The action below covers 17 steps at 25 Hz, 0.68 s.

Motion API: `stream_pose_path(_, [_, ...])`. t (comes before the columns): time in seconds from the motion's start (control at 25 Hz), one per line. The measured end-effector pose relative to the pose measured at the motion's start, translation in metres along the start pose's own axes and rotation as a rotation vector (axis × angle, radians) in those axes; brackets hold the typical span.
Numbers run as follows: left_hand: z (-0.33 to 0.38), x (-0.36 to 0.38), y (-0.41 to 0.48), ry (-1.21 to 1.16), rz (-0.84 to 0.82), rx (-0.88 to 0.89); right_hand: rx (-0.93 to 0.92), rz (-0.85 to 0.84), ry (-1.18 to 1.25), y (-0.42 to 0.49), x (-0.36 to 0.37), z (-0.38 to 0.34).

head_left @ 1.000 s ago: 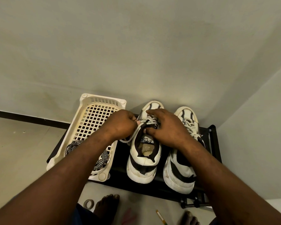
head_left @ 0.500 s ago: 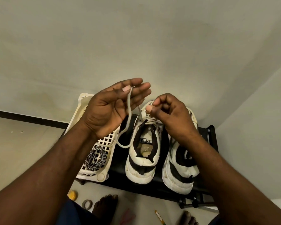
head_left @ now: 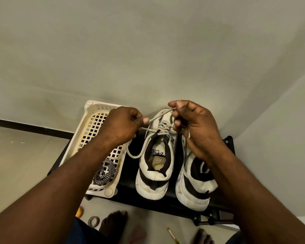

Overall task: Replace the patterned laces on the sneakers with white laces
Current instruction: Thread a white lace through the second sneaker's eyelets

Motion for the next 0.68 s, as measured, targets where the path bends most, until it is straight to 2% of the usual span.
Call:
stream_pose_path(0.08, [-0.010, 0.000, 0.003, 0.192, -0.029, -0.038, -0.023, 0.011, -0.143, 0.003, -0.009, -0.003])
stream_pose_path(0.16, [-0.010, -0.003, 0.003, 0.331, 0.010, -0.042, 0.006, -0.022, -0.303, 0.003, -0.008, 0.002])
stream_pose_path(0.24, [0.003, -0.004, 0.000, 0.206, 0.070, 0.042, 0.037, -0.010, -0.417, 0.001, -0.005, 0.008])
stream_pose_path(0.28, [0.011, -0.001, -0.003, 0.046, 0.055, 0.105, 0.033, 0.021, -0.453, 0.000, -0.005, 0.010])
stream_pose_path(0.36, [0.031, 0.014, -0.010, -0.263, -0.082, 0.168, -0.018, 0.090, -0.553, 0.001, -0.007, 0.009])
stream_pose_path(0.4, [0.037, 0.023, -0.013, -0.325, -0.146, 0.184, -0.036, 0.096, -0.594, 0.001, -0.007, 0.008])
stream_pose_path(0.44, [0.038, 0.029, -0.014, -0.326, -0.154, 0.187, -0.039, 0.080, -0.609, 0.002, -0.006, 0.007])
stream_pose_path(0.56, [0.032, 0.023, -0.007, -0.281, -0.014, 0.138, -0.003, 0.036, -0.526, 0.004, -0.007, 0.010])
stream_pose_path(0.68, [0.031, 0.019, -0.007, -0.219, -0.015, 0.157, -0.044, 0.147, -0.504, 0.003, -0.015, 0.005])
Point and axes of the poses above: each hand's wrist, its own y-axis towards the middle knuckle, its own x-axis out of the palm, z = x × y, the point moved 7 cm from there along y, towards the middle knuckle, and after that the axes turned 5 degrees about x, right-handed, at the moved point
